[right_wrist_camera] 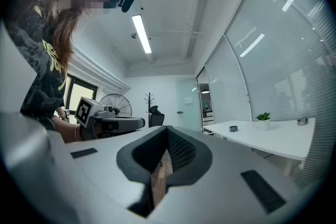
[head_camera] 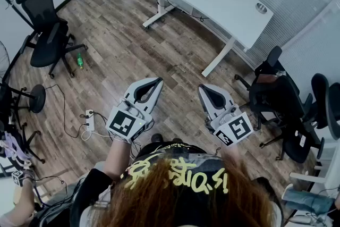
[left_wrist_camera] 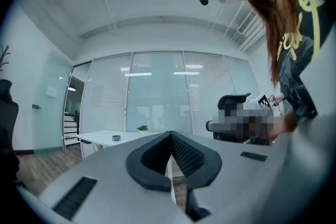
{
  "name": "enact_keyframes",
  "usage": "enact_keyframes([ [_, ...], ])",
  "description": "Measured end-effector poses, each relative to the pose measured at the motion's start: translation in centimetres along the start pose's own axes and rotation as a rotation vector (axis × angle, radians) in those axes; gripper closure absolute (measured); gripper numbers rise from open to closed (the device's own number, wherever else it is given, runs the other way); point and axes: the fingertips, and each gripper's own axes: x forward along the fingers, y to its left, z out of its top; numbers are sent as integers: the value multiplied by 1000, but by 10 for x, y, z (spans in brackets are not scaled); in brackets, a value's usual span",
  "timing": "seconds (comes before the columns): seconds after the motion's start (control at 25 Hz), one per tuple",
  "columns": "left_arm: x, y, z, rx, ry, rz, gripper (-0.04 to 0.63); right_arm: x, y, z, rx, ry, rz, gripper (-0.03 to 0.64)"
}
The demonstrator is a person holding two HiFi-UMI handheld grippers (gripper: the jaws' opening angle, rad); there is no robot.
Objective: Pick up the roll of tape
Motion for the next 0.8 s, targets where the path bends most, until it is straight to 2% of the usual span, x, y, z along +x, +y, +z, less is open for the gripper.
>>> enact_keyframes([
  [0.32, 3, -8, 1, 22, -39, -18, 603, -5, 0, -1, -16, 11, -3, 614],
  [0.8, 5, -7, 2, 25, -14, -33, 603, 0, -1, 2, -11, -3, -26, 614],
])
